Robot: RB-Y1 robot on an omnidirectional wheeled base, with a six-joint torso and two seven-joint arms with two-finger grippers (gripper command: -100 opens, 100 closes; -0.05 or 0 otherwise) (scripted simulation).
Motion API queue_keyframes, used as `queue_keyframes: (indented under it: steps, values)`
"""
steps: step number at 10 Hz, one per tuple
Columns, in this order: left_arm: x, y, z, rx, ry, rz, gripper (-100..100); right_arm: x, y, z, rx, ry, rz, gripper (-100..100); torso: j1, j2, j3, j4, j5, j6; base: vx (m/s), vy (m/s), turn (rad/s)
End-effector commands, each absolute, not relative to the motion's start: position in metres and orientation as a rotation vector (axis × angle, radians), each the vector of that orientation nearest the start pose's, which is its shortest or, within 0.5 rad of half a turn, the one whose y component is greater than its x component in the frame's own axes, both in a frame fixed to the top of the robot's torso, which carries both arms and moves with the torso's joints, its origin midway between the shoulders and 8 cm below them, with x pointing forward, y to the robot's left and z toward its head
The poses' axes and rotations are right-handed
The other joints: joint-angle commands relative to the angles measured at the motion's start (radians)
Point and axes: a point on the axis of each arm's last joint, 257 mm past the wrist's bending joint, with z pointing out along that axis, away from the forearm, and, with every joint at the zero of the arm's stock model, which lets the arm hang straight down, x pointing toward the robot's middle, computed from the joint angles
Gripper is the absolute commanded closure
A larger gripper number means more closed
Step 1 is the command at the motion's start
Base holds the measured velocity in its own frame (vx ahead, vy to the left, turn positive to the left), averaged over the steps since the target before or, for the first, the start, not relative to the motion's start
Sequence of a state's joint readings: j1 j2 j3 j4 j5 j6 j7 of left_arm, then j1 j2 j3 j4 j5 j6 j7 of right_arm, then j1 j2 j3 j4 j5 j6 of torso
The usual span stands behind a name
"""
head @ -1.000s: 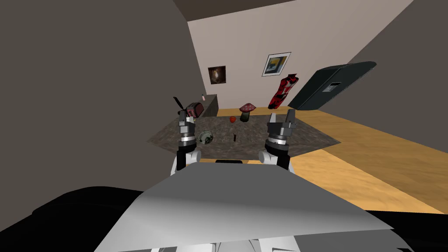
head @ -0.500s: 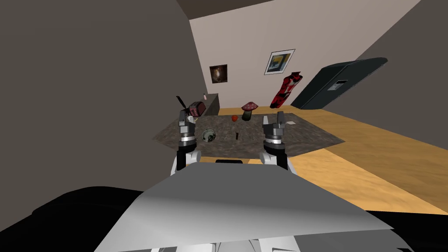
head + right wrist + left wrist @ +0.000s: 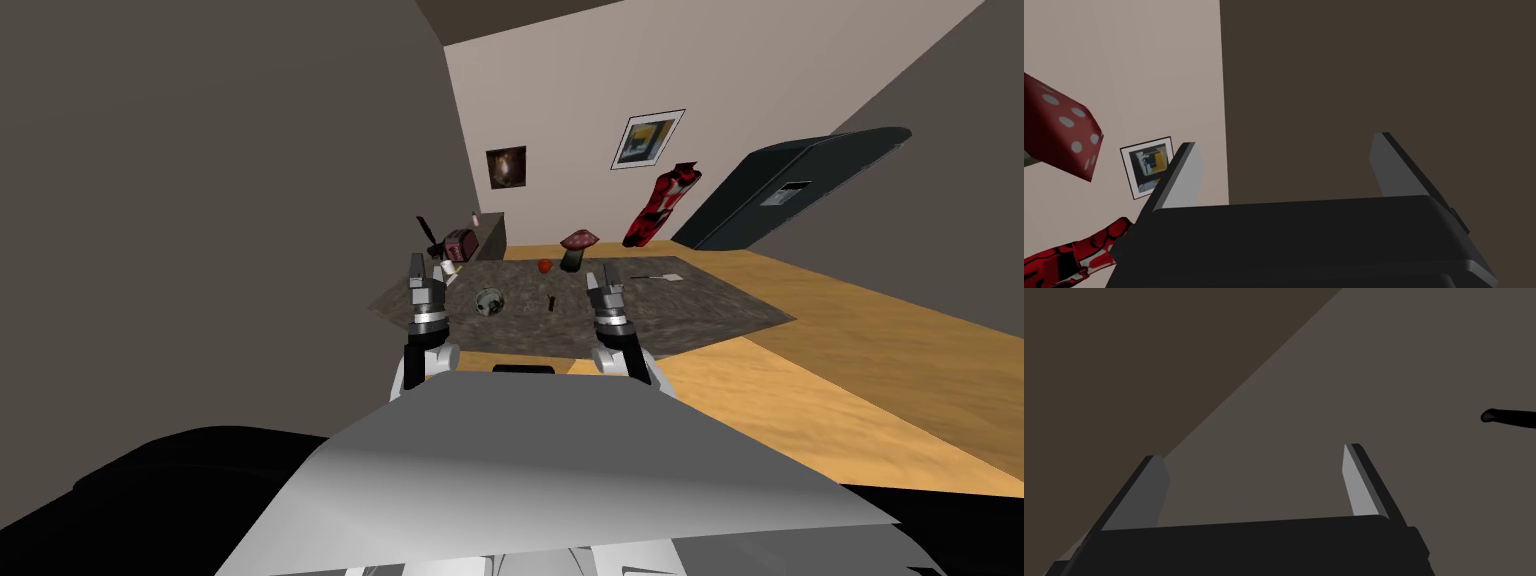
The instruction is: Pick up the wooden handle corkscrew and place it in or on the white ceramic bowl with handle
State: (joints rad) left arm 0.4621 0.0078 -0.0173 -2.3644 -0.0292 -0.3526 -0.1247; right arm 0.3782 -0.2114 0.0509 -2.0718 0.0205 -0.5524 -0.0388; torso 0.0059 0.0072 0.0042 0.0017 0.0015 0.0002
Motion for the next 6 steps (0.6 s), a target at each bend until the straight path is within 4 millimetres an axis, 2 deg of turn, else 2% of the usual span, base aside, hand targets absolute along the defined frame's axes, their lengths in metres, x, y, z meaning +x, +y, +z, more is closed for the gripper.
queue_keyframes:
  steps: [1,2,3,6]
  values:
    - [0.354,0.266,0.046,-0.61,0.684,-1.19,0,0.398,-0.237,-0.042,0.537,0.905,1.364,-100,0.0,0.0,0.0,0.0,0.0,0.0,-0.099,0.087,0.05]
    - [0.354,0.266,0.046,-0.61,0.684,-1.19,0,0.398,-0.237,-0.044,0.54,0.908,1.362,-100,0.0,0.0,0.0,0.0,0.0,0.0,-0.079,0.071,0.025]
    - [0.354,0.266,0.046,-0.61,0.684,-1.19,0,0.407,-0.234,-0.061,0.534,0.968,1.342,-100,-0.001,-0.002,-0.001,0.0,0.0,0.0,-0.11,0.087,0.057]
    - [0.354,0.266,0.046,-0.61,0.684,-1.19,0,0.426,-0.231,-0.099,0.519,1.096,1.288,-100,0.003,0.002,0.001,0.001,0.001,0.0,-0.142,0.146,0.065]
